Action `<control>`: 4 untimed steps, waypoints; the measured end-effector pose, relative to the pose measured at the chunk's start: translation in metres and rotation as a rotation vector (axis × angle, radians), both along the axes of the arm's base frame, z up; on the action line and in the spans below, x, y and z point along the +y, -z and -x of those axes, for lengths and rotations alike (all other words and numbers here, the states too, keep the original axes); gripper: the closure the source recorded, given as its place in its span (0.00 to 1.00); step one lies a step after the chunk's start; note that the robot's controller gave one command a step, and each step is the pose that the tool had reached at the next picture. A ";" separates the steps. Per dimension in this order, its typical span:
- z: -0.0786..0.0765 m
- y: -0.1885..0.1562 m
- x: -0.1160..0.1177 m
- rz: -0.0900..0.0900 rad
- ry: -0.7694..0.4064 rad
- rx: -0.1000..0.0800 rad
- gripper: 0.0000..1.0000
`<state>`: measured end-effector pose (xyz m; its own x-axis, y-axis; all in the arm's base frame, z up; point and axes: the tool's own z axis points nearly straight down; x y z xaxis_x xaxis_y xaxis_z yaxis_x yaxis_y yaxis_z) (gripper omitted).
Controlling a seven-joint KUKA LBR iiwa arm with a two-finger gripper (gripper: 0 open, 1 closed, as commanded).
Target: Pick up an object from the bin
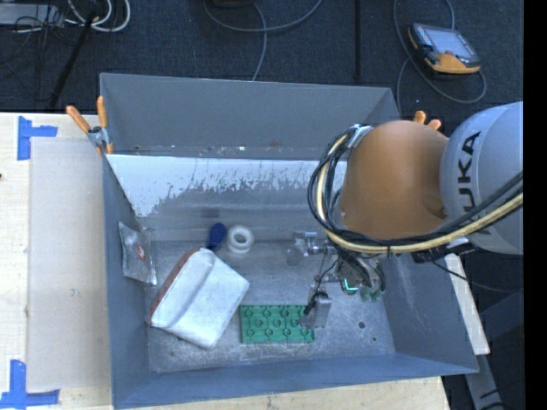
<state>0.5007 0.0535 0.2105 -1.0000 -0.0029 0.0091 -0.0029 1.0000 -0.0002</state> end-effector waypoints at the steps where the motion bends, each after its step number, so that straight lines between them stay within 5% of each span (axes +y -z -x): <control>1: 0.001 0.144 0.001 0.002 0.254 0.000 0.00; 2: -0.001 0.140 0.001 0.001 0.256 -0.006 1.00; 3: 0.002 0.016 0.005 -0.001 0.241 -0.016 1.00; 4: -0.025 -0.031 0.017 -0.001 -0.190 -0.013 1.00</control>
Offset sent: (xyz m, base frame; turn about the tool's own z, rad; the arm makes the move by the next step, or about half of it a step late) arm 0.0008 0.0014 -0.1405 0.2542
